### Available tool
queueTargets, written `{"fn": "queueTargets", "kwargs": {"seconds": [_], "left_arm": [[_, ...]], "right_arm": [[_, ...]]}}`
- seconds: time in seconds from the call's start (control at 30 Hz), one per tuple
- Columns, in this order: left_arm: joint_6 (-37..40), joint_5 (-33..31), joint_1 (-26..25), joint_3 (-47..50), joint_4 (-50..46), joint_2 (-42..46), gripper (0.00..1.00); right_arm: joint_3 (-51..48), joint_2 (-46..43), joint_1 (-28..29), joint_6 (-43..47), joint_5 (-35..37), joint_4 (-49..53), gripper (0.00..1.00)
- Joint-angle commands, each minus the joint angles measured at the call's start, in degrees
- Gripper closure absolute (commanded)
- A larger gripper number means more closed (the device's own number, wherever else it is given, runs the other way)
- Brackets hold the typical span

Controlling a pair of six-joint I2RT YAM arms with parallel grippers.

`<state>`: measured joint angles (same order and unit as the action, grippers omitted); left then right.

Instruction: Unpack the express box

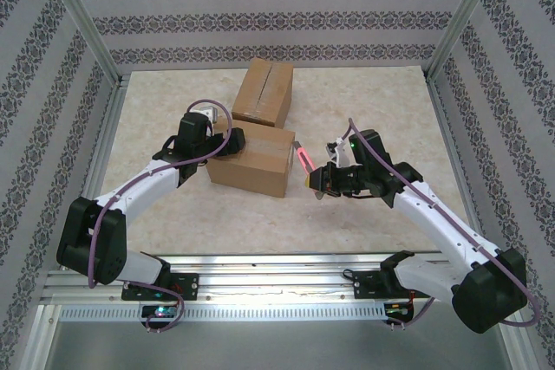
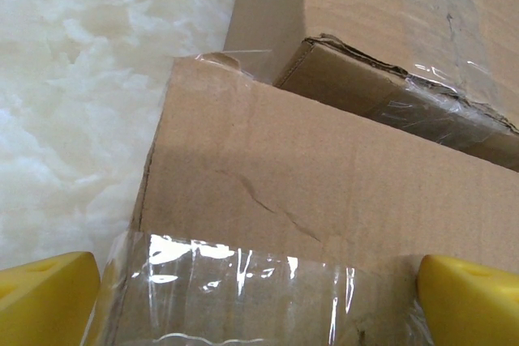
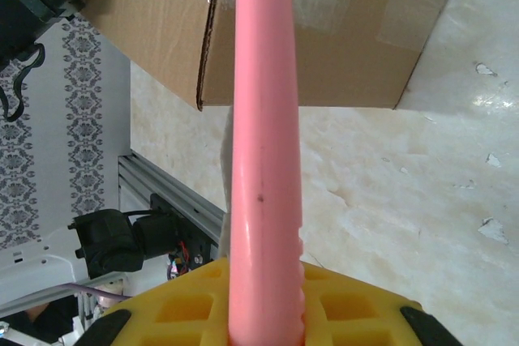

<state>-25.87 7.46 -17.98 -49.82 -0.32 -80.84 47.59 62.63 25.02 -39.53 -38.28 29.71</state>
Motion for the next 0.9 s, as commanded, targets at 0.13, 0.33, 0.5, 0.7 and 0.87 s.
{"fn": "queueTargets", "kwargs": {"seconds": [0.13,0.33,0.5,0.7,0.87], "left_arm": [[1.25,-1.07,0.04,2.2,-3.46,-1.16,0.0],[1.08,-0.92,0.03,2.34,-3.2,-1.49,0.0],[0.82,-0.6,-0.02,2.78,-2.94,-1.87,0.0],[0.47,-0.43,0.02,3.63,-2.82,-2.41,0.0],[0.19,-0.28,0.01,4.47,-2.39,-2.47,0.0]], "right_arm": [[-1.36,0.03,0.83,-0.95,0.58,-0.53,1.0],[-1.36,0.38,1.43,-1.38,-0.04,-1.58,1.0],[-1.03,0.96,2.08,-1.52,-0.84,-2.03,1.0],[-1.1,1.44,3.17,-2.02,-2.0,-1.36,1.0],[-1.19,1.68,4.36,-2.55,-2.59,-0.38,1.0]]}}
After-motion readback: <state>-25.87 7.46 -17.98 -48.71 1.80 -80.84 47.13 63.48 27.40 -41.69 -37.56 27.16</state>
